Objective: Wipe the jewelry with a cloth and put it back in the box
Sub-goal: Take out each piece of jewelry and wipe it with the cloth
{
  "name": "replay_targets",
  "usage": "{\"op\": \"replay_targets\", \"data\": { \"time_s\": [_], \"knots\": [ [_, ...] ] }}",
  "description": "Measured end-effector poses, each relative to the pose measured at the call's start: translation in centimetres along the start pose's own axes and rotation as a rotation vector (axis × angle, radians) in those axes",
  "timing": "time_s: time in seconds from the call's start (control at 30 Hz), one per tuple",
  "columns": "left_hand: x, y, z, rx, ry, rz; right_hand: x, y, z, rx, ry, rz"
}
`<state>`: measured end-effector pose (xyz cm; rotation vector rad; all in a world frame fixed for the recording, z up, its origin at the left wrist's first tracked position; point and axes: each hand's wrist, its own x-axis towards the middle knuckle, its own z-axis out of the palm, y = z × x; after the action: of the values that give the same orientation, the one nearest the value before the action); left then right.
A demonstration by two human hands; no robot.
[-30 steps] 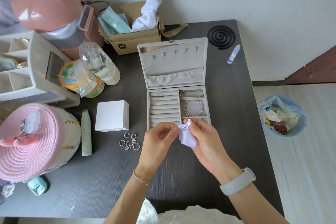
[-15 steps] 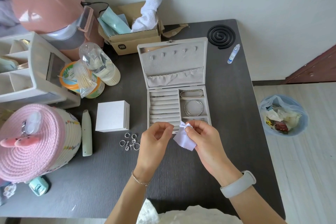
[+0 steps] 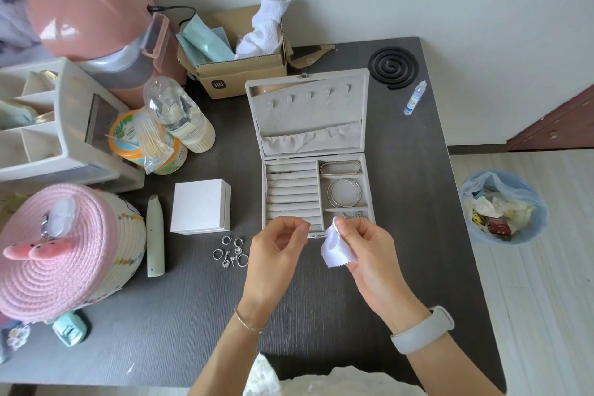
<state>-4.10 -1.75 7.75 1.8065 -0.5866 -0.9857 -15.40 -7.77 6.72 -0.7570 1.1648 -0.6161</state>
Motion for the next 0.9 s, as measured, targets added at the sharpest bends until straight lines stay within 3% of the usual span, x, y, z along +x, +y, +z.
{"op": "replay_targets", "data": {
  "time_s": [0.37, 0.53, 0.77, 0.9],
  "knots": [
    [-0.7, 0.5, 0.7, 0.138, -0.037, 0.262, -0.3, 0.6, 0.0, 0.045, -0.035, 0.061],
    [-0.6, 0.1, 0.6, 0.184, -0.046, 0.278, -0.5, 0.8, 0.0, 0.057, -0.124, 0.029],
    [0.1, -1.3, 0.3, 0.346, -0.052, 0.441, -0.3, 1.3, -0.2, -0.022, -0.057, 0.023],
    [0.5, -2.8, 0.1, 0.337, -0.029, 0.403, 0.2, 1.9, -0.7, -0.127, -0.013, 0.049]
  ]
}}
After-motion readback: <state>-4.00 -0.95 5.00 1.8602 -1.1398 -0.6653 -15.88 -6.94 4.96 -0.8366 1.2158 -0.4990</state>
